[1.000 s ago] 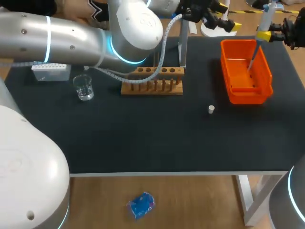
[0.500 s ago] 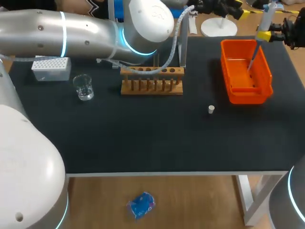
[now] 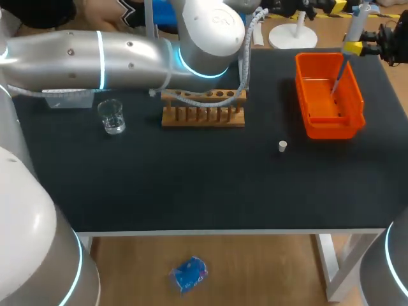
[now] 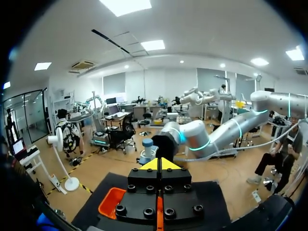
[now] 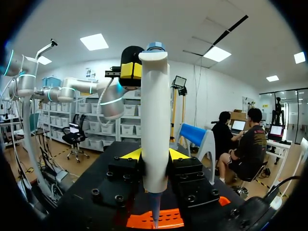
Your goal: Invert the test tube, pick up the pipette, mount the tip to pipette, aspirate from beaker and dispense into the tube, eject the tip, return the pipette, and cap with the stopper.
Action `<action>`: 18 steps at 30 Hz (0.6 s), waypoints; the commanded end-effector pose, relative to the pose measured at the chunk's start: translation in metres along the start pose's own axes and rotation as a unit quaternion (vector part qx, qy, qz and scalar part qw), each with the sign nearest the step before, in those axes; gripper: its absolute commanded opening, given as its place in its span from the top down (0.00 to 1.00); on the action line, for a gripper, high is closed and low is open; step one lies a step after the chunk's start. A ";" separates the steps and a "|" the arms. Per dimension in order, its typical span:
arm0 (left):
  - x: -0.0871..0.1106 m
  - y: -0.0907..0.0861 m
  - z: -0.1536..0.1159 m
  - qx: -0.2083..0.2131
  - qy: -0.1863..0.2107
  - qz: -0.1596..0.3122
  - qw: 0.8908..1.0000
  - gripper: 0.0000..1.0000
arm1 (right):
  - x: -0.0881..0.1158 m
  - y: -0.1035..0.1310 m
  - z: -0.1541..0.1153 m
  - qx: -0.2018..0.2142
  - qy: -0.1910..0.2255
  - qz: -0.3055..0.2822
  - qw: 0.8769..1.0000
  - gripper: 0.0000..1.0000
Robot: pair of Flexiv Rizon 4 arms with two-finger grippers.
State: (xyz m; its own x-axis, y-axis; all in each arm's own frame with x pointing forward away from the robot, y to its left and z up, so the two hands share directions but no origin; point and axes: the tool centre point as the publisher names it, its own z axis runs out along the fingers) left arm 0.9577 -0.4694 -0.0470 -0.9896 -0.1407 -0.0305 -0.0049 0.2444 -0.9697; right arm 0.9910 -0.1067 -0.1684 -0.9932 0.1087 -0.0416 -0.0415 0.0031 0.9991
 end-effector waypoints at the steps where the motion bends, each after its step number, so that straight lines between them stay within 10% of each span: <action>1: -0.005 0.000 0.013 0.089 0.013 0.004 0.996 1.00 | -0.002 0.000 -0.001 0.000 0.002 0.000 1.000 1.00; 18: -0.011 -0.005 0.029 0.144 0.005 0.017 0.989 1.00 | -0.002 0.000 -0.001 0.000 0.002 0.000 1.000 1.00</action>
State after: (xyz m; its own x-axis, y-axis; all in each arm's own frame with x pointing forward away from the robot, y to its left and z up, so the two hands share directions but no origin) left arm 0.9734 -0.4953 -0.0452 -0.9904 -0.1238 -0.0613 0.0457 0.1249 -0.9911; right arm 0.9910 -0.1067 -0.1685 -0.9932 0.1086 -0.0416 -0.0415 0.0031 0.9991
